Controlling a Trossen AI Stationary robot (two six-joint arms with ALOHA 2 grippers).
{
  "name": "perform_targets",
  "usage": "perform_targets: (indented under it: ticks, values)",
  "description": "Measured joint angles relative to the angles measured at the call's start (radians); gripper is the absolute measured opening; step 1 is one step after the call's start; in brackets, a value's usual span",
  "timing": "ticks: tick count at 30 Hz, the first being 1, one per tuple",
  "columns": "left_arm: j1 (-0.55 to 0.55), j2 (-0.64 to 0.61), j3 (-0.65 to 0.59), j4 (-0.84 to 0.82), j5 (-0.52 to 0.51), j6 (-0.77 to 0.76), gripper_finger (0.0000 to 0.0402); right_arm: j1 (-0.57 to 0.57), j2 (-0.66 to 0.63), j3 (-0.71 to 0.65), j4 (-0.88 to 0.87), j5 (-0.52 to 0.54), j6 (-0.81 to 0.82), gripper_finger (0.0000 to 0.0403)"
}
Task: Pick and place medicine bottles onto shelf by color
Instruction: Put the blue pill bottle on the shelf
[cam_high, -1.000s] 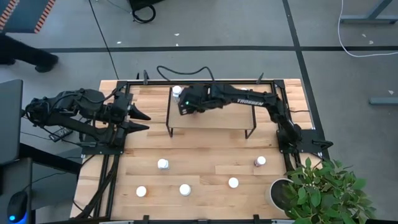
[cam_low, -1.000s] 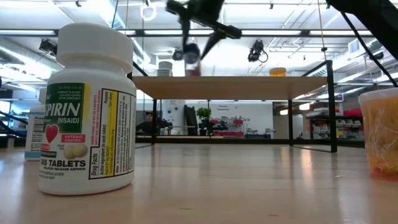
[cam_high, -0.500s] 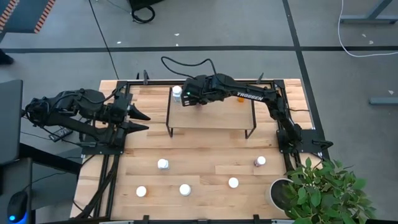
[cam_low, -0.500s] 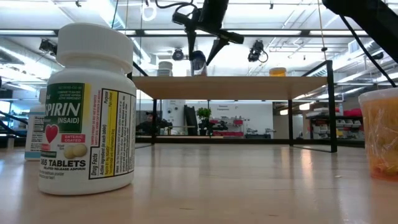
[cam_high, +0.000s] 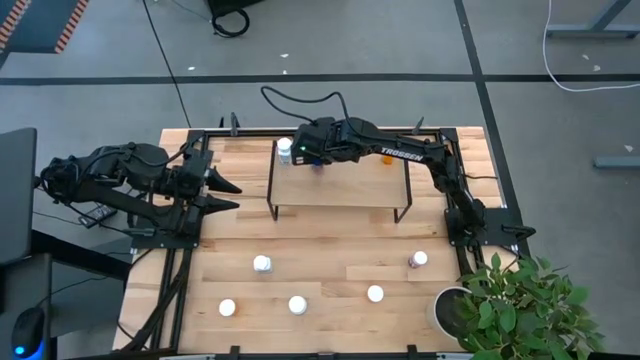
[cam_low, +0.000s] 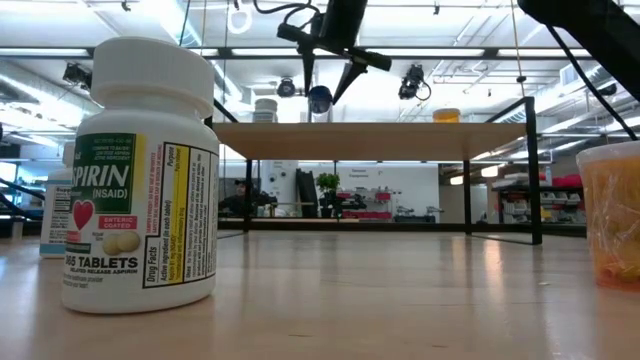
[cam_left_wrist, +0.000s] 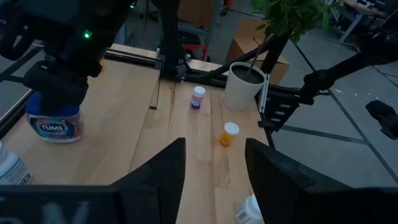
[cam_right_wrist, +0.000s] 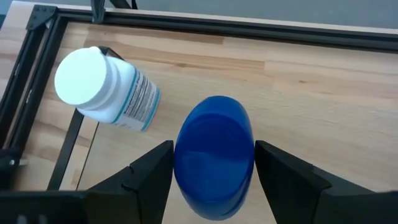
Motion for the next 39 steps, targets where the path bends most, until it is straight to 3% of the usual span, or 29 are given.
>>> perform_targets:
  ticks: [39]
  values:
    - [0.000,0.000,0.000,0.001,0.000,0.000,0.0173,-0.039,0.002,0.000,0.052,0.029,-0.022,0.0232]
